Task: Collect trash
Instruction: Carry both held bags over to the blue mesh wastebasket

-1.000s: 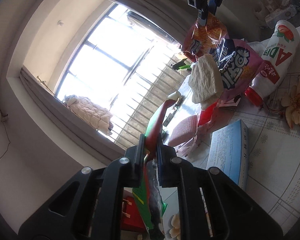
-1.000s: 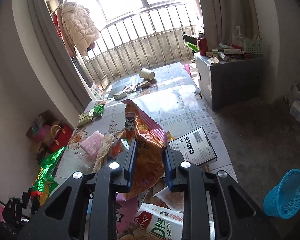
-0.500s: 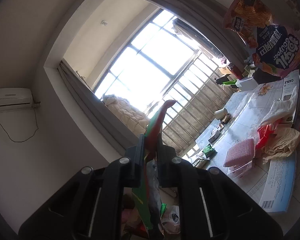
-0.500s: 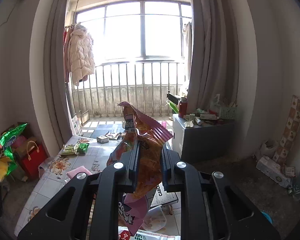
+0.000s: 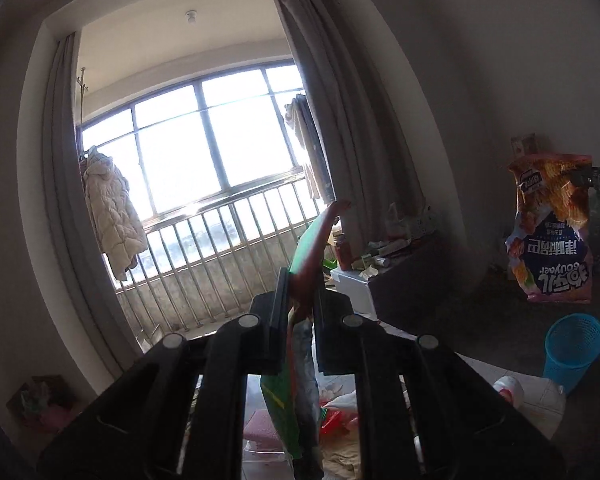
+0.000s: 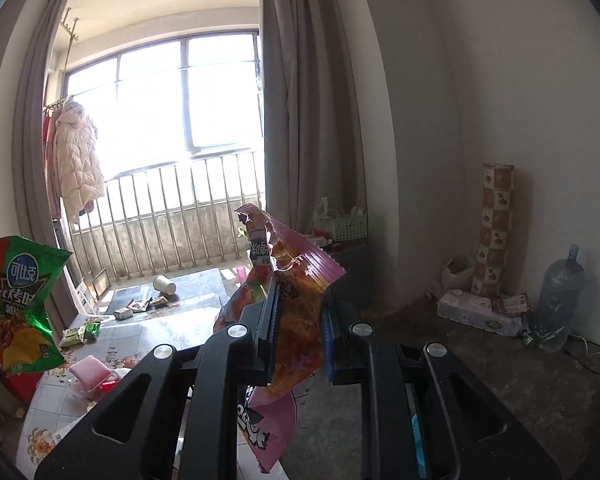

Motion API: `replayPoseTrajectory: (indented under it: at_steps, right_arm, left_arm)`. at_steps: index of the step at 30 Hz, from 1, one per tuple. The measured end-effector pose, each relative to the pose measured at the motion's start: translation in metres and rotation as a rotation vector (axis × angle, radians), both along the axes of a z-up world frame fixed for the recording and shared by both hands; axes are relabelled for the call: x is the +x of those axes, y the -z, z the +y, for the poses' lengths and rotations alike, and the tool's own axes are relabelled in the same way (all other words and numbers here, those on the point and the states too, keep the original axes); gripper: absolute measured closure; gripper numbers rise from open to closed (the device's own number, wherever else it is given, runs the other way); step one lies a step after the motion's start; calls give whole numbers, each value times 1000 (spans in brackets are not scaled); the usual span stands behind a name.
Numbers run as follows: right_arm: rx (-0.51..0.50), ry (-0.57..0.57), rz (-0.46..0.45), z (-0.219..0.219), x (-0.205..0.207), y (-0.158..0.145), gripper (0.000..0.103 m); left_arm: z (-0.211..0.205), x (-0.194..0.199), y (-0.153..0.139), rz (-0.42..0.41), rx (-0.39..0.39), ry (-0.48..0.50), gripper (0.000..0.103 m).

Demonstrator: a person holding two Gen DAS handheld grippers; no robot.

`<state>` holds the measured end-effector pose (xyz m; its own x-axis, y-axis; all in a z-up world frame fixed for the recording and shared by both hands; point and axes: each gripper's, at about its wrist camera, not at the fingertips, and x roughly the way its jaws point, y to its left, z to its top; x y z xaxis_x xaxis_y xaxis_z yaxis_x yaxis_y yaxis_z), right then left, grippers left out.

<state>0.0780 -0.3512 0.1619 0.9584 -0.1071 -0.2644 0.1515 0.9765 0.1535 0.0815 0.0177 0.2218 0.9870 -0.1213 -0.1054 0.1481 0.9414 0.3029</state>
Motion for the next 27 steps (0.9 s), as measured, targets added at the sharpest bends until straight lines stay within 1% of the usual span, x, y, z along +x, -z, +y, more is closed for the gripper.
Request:
replayPoseTrajectory:
  at_steps: [3,7,11,14,16,19,21,24,27]
  right_arm:
    - [4,99,32,-46,-16,14,85]
    - [35,213,98,-104,-27,41,85]
    - [52,320,169,-158,-32,76,85]
    - [104,382,218,-193,-29,108,85]
    - [140,422,256,-217,-22,132,85]
    - [208,467,304,-252,-10,172,85]
    - [244,499,334,-274,-1,197,85]
    - [294,540,377,-303,16,236,85]
    - [347,569,409,-328,32,271,85]
  left_arm:
    - [-44,27,-4,75,-84,153,94]
    - [-121,64,-2,192,-140,337,94]
    - [-216,100,16,324,-160,489,94]
    - [-292,129,42,457,-175,572,94]
    - [-341,147,62,525,-182,590,94]
    - [-416,168,105,570,-134,601,93]
    - [-459,180,138,628,-112,606,93]
    - [-513,199,183,709,-84,594,93]
    - [-553,211,220,746,-68,593,93]
